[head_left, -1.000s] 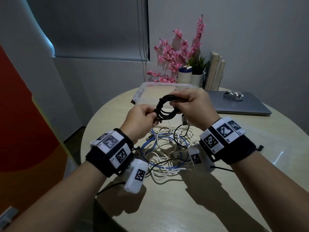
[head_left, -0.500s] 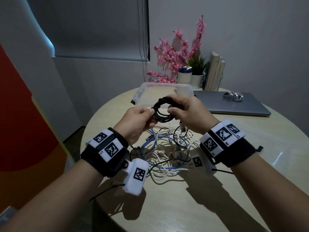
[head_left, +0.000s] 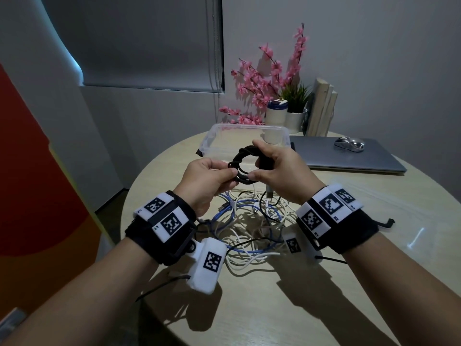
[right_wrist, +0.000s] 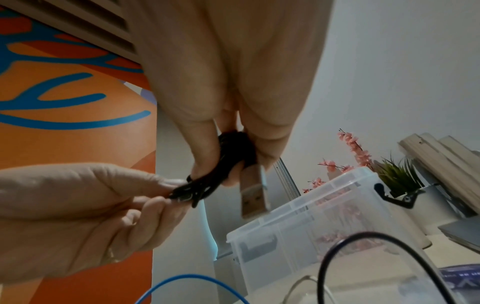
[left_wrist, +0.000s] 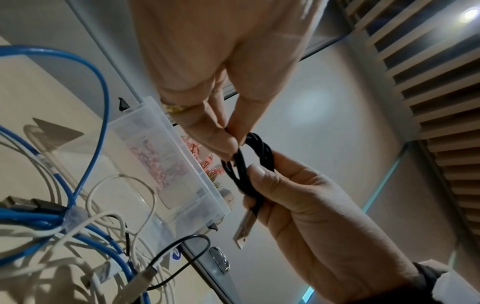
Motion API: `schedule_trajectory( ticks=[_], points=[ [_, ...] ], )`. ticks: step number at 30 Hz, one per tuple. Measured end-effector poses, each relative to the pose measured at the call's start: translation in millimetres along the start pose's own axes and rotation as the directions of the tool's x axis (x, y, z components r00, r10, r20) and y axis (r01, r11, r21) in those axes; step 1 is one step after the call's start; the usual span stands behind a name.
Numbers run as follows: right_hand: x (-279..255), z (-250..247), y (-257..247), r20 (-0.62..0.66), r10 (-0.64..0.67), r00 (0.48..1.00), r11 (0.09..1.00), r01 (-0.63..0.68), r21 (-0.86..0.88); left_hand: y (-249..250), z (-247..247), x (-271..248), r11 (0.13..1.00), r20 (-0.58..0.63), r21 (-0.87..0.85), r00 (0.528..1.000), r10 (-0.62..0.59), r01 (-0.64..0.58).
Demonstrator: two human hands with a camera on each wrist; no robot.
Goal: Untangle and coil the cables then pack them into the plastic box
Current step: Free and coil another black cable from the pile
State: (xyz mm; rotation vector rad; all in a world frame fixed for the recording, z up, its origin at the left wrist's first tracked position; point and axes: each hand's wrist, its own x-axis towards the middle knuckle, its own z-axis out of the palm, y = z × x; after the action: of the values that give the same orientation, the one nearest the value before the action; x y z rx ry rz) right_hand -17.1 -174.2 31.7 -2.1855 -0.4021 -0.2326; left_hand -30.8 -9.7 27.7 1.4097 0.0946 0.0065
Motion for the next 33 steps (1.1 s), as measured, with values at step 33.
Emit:
schedule_trajectory(
  ticks=[33],
  points=[
    [6.4, 16.3, -9.5, -0.062, -0.076, 0.995, 0.962, 0.057, -0.267, -11.7, -1.4, 6.0, 1.000, -0.030, -0.011, 1.000, 0.006, -0.006]
  ],
)
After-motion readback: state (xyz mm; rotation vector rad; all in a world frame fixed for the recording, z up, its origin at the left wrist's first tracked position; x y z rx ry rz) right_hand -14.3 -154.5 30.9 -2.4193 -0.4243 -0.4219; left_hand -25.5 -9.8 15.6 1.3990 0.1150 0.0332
